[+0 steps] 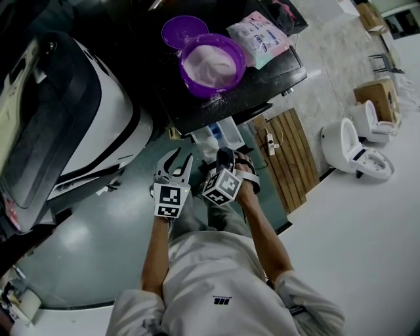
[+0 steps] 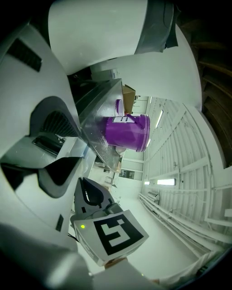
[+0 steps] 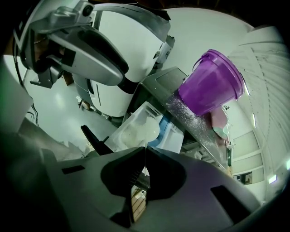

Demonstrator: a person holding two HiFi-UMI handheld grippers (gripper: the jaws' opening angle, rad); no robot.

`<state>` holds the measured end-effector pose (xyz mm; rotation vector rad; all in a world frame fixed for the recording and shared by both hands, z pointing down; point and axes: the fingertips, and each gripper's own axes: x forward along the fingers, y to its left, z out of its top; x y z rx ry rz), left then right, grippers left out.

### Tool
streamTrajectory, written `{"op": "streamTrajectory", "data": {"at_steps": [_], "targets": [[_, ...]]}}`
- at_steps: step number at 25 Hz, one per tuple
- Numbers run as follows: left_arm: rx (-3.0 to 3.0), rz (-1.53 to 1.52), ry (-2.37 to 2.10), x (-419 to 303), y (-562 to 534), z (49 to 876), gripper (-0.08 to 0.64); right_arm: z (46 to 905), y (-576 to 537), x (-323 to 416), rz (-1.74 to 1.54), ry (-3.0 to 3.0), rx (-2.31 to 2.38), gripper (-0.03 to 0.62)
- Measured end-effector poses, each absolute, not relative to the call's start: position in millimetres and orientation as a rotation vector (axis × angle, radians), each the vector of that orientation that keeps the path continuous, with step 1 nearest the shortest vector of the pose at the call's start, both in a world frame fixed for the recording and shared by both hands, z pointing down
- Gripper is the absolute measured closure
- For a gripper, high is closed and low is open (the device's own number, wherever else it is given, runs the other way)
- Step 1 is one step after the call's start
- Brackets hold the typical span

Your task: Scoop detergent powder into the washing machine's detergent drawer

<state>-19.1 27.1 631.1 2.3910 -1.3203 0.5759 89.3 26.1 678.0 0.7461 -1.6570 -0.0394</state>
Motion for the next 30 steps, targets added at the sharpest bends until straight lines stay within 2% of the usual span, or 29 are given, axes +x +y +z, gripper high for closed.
{"op": "streamTrajectory", "data": {"at_steps": [30], "targets": [[2.443, 0.59, -1.28, -20, 23, 620, 0.41, 678, 31, 88, 0.279, -1.811, 0.875, 0.583]]}}
